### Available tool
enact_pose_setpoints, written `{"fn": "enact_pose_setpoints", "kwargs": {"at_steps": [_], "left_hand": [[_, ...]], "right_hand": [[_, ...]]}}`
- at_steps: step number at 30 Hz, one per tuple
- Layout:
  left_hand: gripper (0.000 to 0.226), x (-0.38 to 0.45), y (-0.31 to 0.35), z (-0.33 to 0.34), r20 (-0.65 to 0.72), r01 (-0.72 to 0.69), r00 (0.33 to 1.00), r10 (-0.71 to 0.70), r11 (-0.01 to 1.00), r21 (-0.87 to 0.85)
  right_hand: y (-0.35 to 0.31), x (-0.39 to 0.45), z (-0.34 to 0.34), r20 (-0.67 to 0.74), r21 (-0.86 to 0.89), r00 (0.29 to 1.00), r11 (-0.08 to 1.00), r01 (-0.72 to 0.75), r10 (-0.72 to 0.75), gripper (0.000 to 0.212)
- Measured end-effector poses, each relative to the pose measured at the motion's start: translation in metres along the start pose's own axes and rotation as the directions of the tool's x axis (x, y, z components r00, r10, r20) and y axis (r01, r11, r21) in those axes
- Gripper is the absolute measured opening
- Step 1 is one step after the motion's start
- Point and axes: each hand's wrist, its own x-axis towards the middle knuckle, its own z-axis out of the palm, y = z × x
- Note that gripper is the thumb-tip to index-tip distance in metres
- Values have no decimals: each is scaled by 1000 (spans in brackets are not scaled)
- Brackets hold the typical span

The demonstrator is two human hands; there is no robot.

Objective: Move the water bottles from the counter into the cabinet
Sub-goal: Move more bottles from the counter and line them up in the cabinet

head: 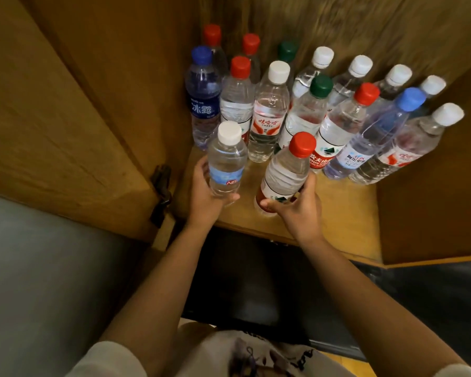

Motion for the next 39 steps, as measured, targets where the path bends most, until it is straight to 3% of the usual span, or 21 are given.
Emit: {"fn": "enact_pose_setpoints", "kwargs": {"at_steps": [3,8,12,18,24,29,34,39], "left_hand": [[92,0,-14,0,-71,104,992,-101,994,35],[73,5,-20,1,-77,76,994,-72,996,42],[63,20,-16,-4,-93,14,996,-8,998,66],[51,41,-12,-7,-144,-18,989,29,997,76],[54,40,-4,-1,-166,-42,985,43,999,14],[65,19,-4,6,-306,102,948,-82,994,50],[56,3,-2,20,-160,46,986,-51,998,-31],[55,14,2,14,-145,77,985,-88,994,-83]], "right_hand": [[0,3,-5,57,-8,998,1000,-11,12,90],[3,9,-17,195,-28,981,1000,12,-6,86],[-6,17,-12,201,-84,979,994,63,-45,78],[-26,37,23,162,-108,987,994,1,17,84],[-44,58,56,156,-170,988,985,9,18,84],[-51,62,68,144,-225,989,974,10,23,85],[-53,63,67,137,-225,990,974,15,17,90],[-58,65,71,144,-223,989,975,-4,37,90]]}}
